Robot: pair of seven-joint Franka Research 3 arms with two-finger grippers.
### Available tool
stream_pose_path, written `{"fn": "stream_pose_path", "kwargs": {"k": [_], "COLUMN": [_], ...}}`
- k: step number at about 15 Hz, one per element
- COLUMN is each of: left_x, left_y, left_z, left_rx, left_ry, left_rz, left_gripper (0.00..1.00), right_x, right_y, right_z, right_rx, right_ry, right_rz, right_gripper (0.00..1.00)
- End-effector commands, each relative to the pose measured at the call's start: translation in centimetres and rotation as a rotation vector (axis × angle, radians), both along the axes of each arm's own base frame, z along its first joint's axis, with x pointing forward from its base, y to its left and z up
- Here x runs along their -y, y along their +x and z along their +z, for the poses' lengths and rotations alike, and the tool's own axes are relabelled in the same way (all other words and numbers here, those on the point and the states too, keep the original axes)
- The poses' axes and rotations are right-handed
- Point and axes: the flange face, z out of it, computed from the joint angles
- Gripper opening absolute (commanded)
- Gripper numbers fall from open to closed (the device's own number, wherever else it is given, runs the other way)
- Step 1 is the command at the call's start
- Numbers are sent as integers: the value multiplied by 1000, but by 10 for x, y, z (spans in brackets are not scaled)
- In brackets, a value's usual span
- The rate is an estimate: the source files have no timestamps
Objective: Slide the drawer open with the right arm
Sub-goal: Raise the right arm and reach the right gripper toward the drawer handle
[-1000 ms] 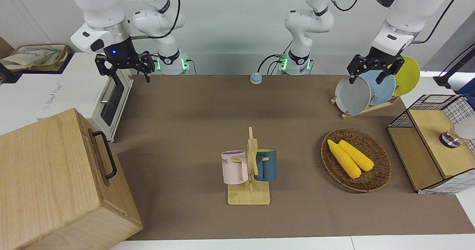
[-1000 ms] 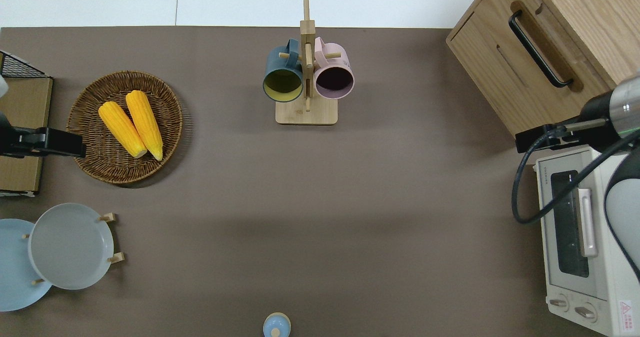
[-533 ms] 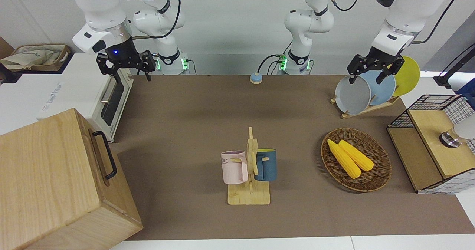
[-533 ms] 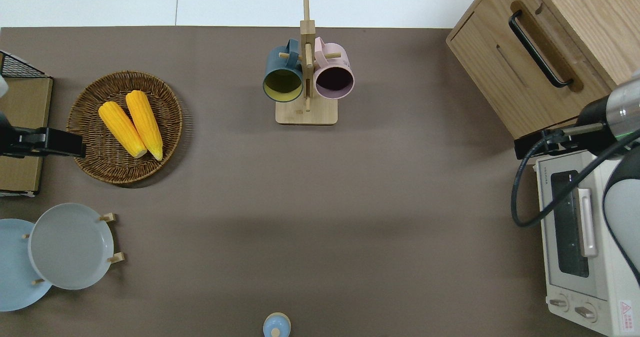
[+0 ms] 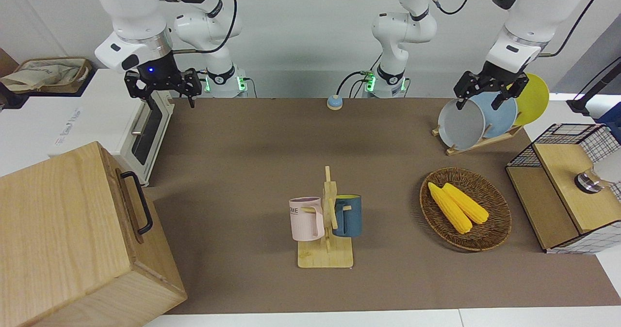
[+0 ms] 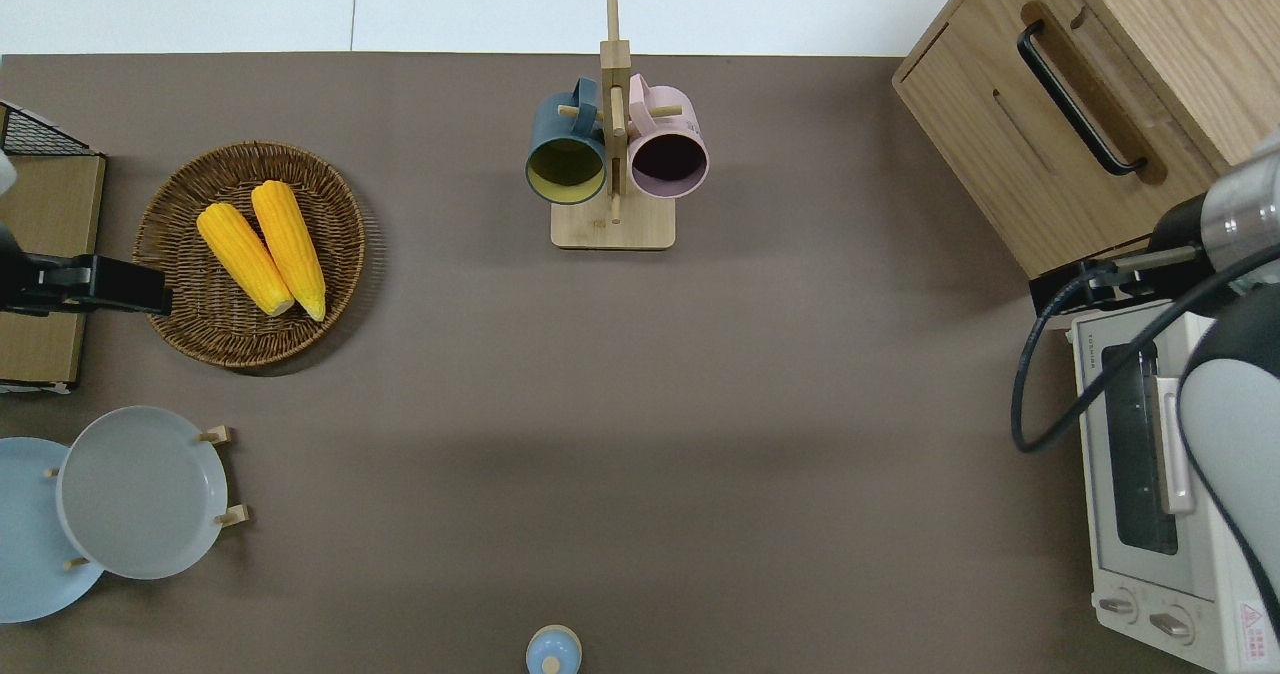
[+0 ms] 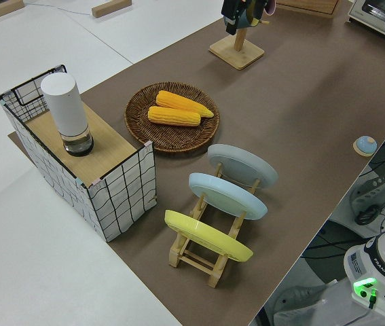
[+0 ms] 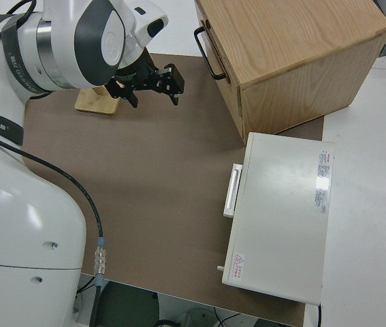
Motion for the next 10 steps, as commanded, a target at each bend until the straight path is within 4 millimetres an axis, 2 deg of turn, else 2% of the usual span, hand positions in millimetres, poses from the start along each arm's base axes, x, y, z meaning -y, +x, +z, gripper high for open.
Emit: {"fn": "stream_pose_path", "kwargs": {"k": [1,3,7,10], "left_x": [0,0,0,0], "left_y": [4,4,4,4], "left_z": [2,2,2,2], "left_rx": [8,8,8,8], "left_ry": [16,14,16,16], "left_rz": [-8,-8,-8,-8], "left_gripper": [998,998,998,995], "right_x": [-21,-30,-35,-58], "right_y": [1,1,6,5], "right_z": [0,-1,2,3], "right_rx": [-4,0,16,38], "right_ry": [-95,-111,-148,-249], "right_rz": [46,49,61,113], "right_gripper": [987,987,987,987]}}
